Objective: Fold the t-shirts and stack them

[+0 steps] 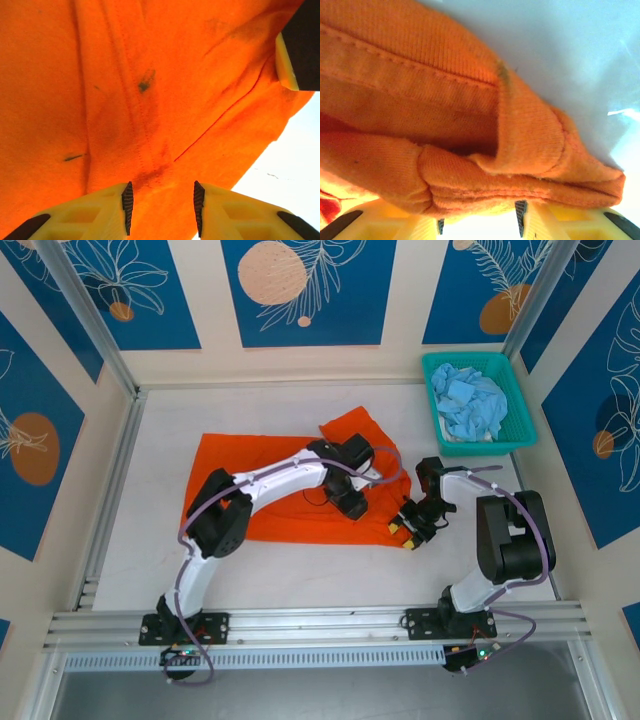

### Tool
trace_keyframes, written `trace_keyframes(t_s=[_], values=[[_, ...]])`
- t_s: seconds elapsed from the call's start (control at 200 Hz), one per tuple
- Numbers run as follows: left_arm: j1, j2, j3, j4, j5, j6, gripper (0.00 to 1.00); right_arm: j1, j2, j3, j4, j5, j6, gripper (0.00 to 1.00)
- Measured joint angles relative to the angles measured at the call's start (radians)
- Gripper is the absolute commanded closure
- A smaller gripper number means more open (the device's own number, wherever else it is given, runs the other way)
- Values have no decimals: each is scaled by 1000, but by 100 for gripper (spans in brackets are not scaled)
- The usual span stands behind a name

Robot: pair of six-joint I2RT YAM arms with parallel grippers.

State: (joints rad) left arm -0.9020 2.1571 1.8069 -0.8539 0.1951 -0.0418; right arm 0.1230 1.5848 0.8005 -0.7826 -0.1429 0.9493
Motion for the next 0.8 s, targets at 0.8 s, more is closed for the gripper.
trace_keyframes(t_s=[0.8], values=[[-32,66,0,-26,-55,0,51,0,14,11,-14,0,0,56]])
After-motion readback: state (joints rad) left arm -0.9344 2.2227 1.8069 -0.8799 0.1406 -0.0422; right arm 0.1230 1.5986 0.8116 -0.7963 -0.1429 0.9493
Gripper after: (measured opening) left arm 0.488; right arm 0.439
